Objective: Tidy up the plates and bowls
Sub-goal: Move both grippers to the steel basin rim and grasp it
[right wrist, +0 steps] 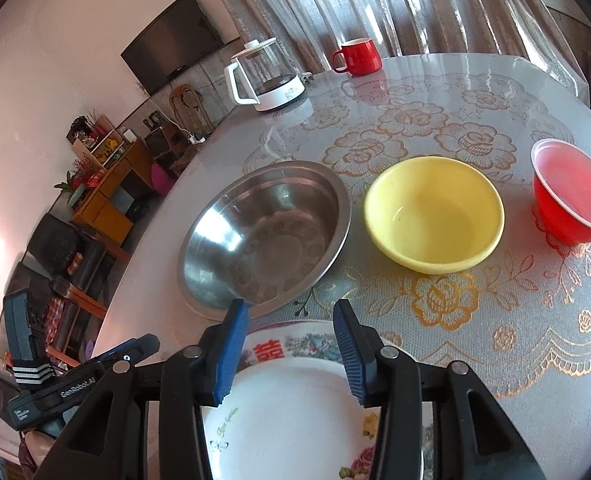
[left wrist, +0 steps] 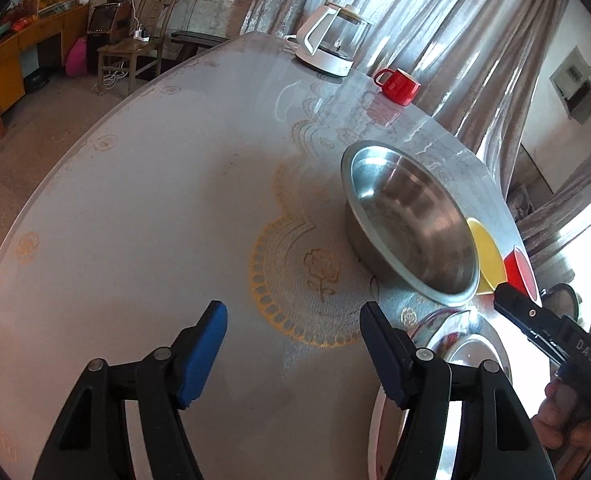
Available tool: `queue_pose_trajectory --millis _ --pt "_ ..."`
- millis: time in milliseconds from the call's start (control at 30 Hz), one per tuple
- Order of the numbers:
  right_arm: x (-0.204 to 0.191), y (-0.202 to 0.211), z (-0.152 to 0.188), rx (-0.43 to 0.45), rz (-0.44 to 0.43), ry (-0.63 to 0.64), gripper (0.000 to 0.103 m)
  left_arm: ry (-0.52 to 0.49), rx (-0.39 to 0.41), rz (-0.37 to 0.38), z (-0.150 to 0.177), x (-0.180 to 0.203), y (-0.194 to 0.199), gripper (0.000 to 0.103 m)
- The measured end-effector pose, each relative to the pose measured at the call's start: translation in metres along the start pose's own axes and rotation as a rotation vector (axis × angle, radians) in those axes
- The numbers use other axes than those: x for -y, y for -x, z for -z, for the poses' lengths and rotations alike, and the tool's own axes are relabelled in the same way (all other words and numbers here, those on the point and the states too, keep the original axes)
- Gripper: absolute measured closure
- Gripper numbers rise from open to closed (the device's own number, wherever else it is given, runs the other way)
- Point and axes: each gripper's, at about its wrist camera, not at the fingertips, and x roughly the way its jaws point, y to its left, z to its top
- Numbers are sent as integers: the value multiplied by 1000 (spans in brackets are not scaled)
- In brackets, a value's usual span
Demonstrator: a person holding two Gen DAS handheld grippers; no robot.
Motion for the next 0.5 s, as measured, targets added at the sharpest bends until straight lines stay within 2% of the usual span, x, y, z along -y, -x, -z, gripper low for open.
queue_pose_trajectory --millis 100,233,367,433,500 --pt "7 -14 -9 -21 -6 -39 59 -19 49 -12 -13 8 -3 35" --pt "14 -33 -16 -51 14 -74 59 -15 50 9 -29 16 -16 35" --pt "17 -43 -19 -63 23 -86 59 -28 41 39 -39 23 -33 52" --pt "18 -48 -20 -71 28 -90 59 -36 28 39 -43 27 -42 55" --pt "17 -50 -21 -75 28 -90 65 -42 25 42 -45 30 -48 59"
